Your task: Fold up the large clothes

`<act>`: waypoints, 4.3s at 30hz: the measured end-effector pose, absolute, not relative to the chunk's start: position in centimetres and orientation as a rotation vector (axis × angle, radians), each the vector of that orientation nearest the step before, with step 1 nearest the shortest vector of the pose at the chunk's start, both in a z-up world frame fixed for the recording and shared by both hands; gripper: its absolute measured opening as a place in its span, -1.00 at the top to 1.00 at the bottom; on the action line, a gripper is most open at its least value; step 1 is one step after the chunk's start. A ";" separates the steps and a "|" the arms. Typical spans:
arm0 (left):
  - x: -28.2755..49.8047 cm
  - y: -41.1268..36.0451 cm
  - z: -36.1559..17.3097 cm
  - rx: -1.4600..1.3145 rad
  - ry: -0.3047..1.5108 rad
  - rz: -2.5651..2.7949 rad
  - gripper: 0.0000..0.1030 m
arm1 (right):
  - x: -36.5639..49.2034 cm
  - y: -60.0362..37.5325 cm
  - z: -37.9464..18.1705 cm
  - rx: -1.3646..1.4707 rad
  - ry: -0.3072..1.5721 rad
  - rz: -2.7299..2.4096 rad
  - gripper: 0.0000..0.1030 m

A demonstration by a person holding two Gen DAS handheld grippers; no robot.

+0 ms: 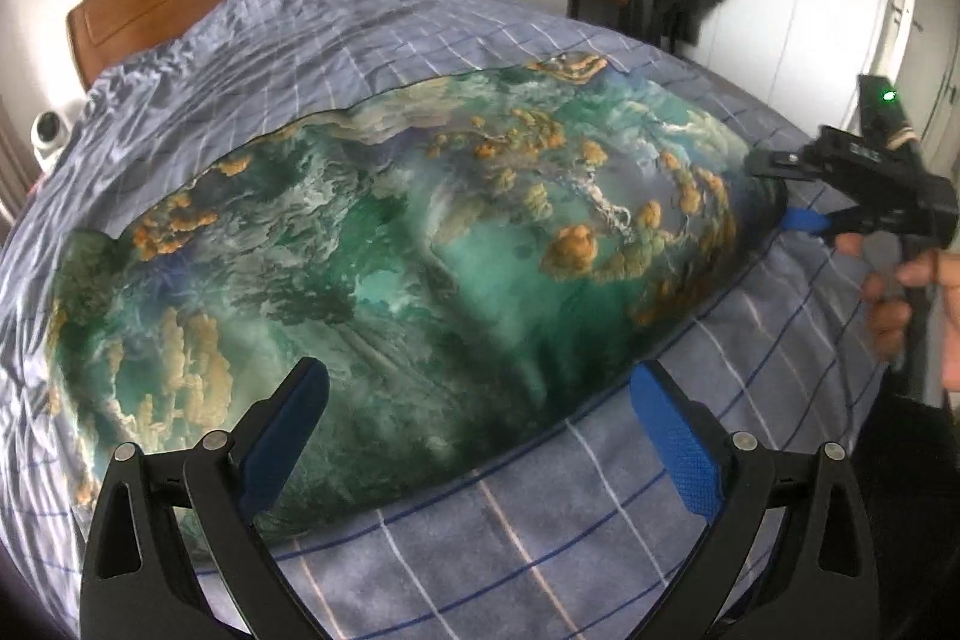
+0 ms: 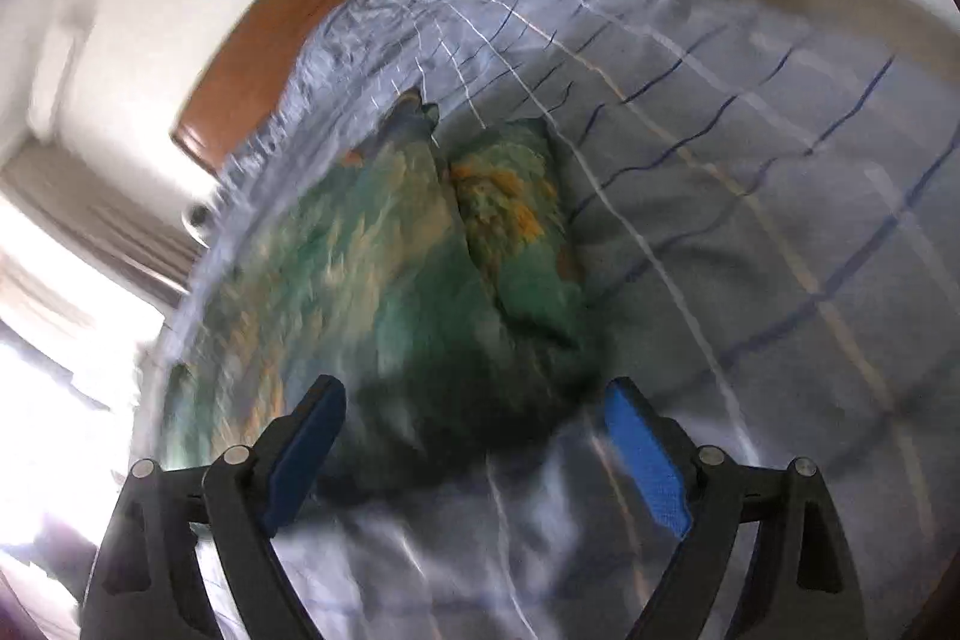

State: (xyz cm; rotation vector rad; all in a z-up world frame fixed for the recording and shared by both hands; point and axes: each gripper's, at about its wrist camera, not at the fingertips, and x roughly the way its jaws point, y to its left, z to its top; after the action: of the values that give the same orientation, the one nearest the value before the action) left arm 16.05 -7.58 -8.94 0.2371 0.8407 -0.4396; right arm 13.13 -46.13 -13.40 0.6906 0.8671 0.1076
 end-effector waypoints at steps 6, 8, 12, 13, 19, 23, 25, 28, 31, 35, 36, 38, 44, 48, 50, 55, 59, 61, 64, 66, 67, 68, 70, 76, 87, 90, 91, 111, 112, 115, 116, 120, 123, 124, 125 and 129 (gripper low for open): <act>16.4 -7.2 -8.2 0.213 0.856 -0.424 -0.96 | 15.2 -46.1 -15.5 0.784 0.879 0.101 -0.45; 16.7 -7.3 -7.7 0.205 0.854 -0.424 -0.96 | 15.0 -45.5 -15.1 0.726 0.874 0.092 -0.23; 17.4 -8.4 -5.7 0.191 0.845 -0.456 -0.96 | 13.5 -44.7 -12.8 0.629 0.802 0.106 0.04; 17.6 -8.7 -5.1 0.192 0.842 -0.466 -0.96 | 13.1 -44.1 -11.7 0.583 0.770 0.109 0.06; 20.6 -11.8 1.4 0.138 0.859 -0.656 -0.96 | 10.2 -38.0 -4.3 0.242 0.586 0.162 0.09; 23.0 -13.1 4.3 0.067 0.939 -0.788 -0.95 | 8.4 -32.1 -0.2 -0.003 0.482 0.238 0.09; 24.0 -13.0 5.0 0.053 0.978 -0.806 -0.95 | 7.8 -29.4 1.0 -0.101 0.455 0.270 0.09; 24.7 -12.6 5.3 0.069 1.002 -0.778 -0.96 | 7.0 -25.4 1.6 -0.245 0.423 0.312 0.09; 24.4 -12.1 4.7 0.143 1.018 -0.701 -0.96 | 5.8 -21.7 1.3 -0.398 0.386 0.354 0.09; 23.5 -11.3 3.1 0.253 1.012 -0.556 -0.22 | 4.4 -17.8 0.7 -0.536 0.347 0.419 0.09; 23.6 -10.6 2.5 0.273 1.013 -0.505 0.18 | 4.2 -17.4 0.6 -0.544 0.346 0.433 0.09; 24.2 -8.9 2.2 0.217 1.039 -0.523 0.44 | 3.8 -16.6 0.8 -0.551 0.351 0.439 0.07; 26.4 1.7 2.1 0.111 1.010 -0.481 0.46 | 4.2 -18.9 3.6 -0.306 0.494 0.656 -0.35; 27.2 9.7 0.4 0.030 1.013 -0.403 0.46 | 7.2 -20.9 3.7 -0.191 0.590 0.645 -0.34; 27.4 13.5 -1.6 -0.052 1.042 -0.367 0.46 | 9.6 -21.2 3.0 -0.177 0.633 0.613 -0.12; 27.0 17.9 -6.1 -0.164 1.074 -0.341 0.43 | 14.6 -16.9 0.7 -0.159 0.729 0.694 0.41; 27.2 19.2 -9.2 -0.219 1.075 -0.349 0.34 | 16.6 -11.2 -2.5 -0.243 0.810 0.785 0.41; 27.1 19.6 -11.4 -0.244 1.092 -0.346 0.31 | 17.6 -9.5 -5.1 -0.294 0.888 0.764 0.42; 26.6 20.5 -13.6 -0.289 1.083 -0.349 0.28 | 18.0 -8.0 -9.0 -0.339 0.984 0.719 0.42; 26.6 20.7 -14.3 -0.316 1.071 -0.349 0.26 | 18.2 -7.8 -10.1 -0.334 0.995 0.701 0.43; 26.6 20.7 -14.3 -0.328 1.069 -0.350 0.25 | 18.5 -7.9 -10.5 -0.307 1.011 0.690 0.43; 26.7 20.9 -14.3 -0.333 1.068 -0.353 0.25 | 18.9 -8.0 -10.5 -0.280 1.028 0.685 0.43; 26.7 21.0 -14.3 -0.328 1.068 -0.354 0.25 | 19.3 -7.6 -9.9 -0.281 1.062 0.681 0.42; 26.0 21.0 -14.4 -0.319 1.059 -0.348 0.24 | 22.5 -6.2 -2.4 -0.214 1.025 0.706 0.42; 25.6 20.3 -15.1 -0.287 1.061 -0.314 0.23 | 32.2 0.0 -10.7 -0.258 1.193 0.544 0.43; 25.5 20.4 -15.0 -0.288 1.057 -0.323 0.23 | 31.9 -0.4 -10.2 -0.246 1.175 0.540 0.43; 25.4 20.5 -15.0 -0.287 1.054 -0.323 0.22 | 31.4 -0.6 -9.7 -0.245 1.159 0.545 0.43; 24.8 21.0 -14.8 -0.311 1.029 -0.299 0.16 | 16.5 -7.8 -9.8 -0.260 1.071 0.609 0.42; 24.6 21.1 -14.5 -0.318 1.018 -0.297 0.10 | 16.4 -7.9 -9.5 -0.257 1.070 0.608 0.42; 23.8 21.2 -13.2 -0.354 0.984 -0.292 -0.11 | 15.5 -8.8 -7.0 -0.243 1.007 0.605 0.23; 23.4 21.4 -12.4 -0.368 0.974 -0.290 -0.22 | 15.2 -9.3 -6.2 -0.232 0.986 0.606 0.07; 21.3 23.3 -8.3 -0.411 0.932 -0.306 -0.46 | 13.7 -12.5 -2.0 -0.143 0.868 0.596 -0.53; 20.4 26.2 -6.2 -0.539 0.888 -0.324 -0.75 | 13.4 -14.7 0.0 -0.128 0.807 0.560 -0.53; 20.7 26.8 -6.3 -0.588 0.904 -0.324 -0.81 | 13.6 -15.3 0.4 -0.118 0.797 0.551 -0.53; 21.1 27.1 -6.6 -0.629 0.928 -0.327 -0.81 | 14.0 -15.9 0.5 -0.106 0.798 0.544 -0.53; 23.8 25.9 -9.7 -0.663 1.066 -0.311 -0.81 | 15.2 -16.5 -0.7 -0.044 0.835 0.526 -0.53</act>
State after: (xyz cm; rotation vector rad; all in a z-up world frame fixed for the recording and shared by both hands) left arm 23.80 25.87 -9.72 -0.6627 1.0661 -0.3109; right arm 15.25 -16.48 -0.74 -0.0439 0.8345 0.5260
